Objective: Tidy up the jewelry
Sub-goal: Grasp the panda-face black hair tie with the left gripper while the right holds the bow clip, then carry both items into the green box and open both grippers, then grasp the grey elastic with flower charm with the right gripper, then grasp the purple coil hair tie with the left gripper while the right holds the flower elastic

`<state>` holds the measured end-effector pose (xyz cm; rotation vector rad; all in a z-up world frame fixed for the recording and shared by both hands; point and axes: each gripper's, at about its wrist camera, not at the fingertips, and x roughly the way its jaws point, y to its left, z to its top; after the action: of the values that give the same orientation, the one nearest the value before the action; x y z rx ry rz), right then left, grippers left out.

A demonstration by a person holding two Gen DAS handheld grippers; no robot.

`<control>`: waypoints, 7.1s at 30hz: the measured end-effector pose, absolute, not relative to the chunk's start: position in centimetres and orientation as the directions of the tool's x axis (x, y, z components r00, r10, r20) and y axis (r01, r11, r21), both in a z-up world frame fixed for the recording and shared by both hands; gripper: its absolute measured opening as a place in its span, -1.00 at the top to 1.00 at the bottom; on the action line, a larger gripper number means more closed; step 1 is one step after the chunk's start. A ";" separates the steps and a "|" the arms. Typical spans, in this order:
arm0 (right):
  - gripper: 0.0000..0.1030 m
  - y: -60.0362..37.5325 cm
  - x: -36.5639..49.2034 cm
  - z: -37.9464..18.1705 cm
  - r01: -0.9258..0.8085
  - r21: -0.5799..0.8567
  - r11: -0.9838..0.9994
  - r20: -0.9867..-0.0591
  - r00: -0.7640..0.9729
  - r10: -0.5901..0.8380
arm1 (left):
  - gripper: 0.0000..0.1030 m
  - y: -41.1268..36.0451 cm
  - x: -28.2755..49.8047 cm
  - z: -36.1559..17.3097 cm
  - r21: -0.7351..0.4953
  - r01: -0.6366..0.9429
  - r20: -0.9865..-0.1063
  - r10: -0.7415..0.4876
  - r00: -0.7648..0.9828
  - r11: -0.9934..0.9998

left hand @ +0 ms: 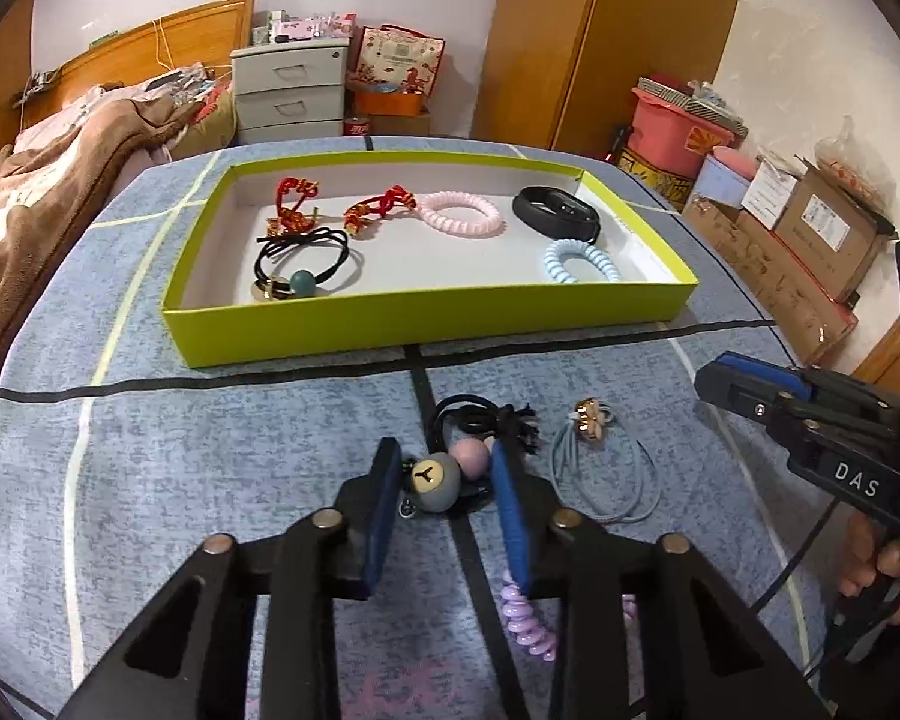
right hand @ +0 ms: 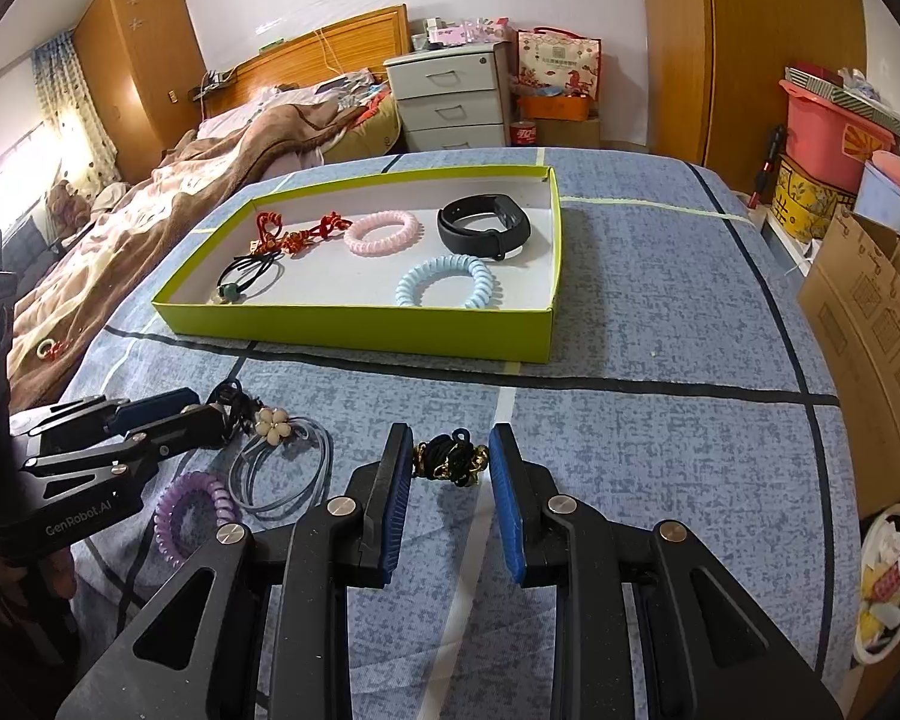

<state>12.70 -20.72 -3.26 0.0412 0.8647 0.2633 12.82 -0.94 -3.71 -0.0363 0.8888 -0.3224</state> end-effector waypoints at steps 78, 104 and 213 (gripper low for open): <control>0.47 -16.4 23.9 -2.4 -0.280 0.159 0.947 -0.733 0.609 0.303 | 0.70 3.1 21.0 -0.9 -0.328 0.205 -0.686 -0.381 0.620 0.922; 0.14 -15.4 24.6 -3.7 -0.286 0.103 0.953 -0.763 0.592 0.260 | 0.37 3.4 20.8 -1.6 -0.295 0.165 -0.716 -0.332 0.614 0.941; 0.94 -16.1 11.4 -3.2 -0.336 0.102 0.936 -0.737 0.607 0.298 | 0.00 -0.1 7.7 -3.0 -0.158 0.272 -0.750 -0.295 0.593 0.949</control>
<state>11.44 -16.12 -3.16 -0.0481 0.8428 0.3666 7.66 -0.06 -2.98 -0.0275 0.8765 -0.3296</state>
